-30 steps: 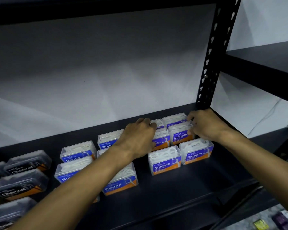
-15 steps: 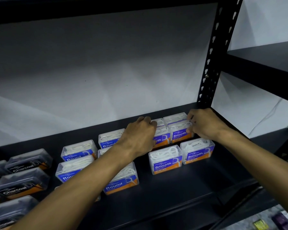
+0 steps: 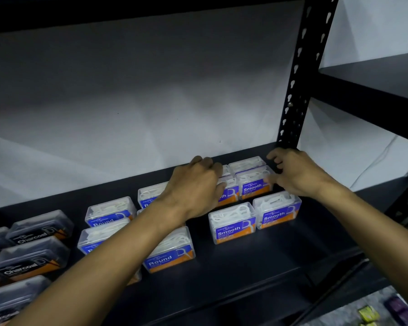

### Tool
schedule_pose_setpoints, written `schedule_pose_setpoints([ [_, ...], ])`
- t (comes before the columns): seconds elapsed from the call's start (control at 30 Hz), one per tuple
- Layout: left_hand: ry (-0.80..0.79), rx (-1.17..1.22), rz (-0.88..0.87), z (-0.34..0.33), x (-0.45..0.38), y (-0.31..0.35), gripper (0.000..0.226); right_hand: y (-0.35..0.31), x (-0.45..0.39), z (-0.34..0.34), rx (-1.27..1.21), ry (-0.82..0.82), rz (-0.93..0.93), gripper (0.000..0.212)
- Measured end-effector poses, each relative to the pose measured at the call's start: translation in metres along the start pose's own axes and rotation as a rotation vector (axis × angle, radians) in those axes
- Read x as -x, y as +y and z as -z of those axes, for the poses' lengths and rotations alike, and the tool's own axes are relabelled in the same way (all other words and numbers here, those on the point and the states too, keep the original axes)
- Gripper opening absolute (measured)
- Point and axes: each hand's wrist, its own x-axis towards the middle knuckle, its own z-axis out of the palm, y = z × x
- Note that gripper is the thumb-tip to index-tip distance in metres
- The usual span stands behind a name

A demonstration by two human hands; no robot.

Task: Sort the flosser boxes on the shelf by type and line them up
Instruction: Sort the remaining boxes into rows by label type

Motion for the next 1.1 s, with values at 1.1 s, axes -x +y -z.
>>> schedule_pose_setpoints([
  [1.1,0.060,-0.235,0.047,-0.040,0.044,0.070,0.064,0.042,0.060,-0.082,0.038,0.434,0.335,0.064],
])
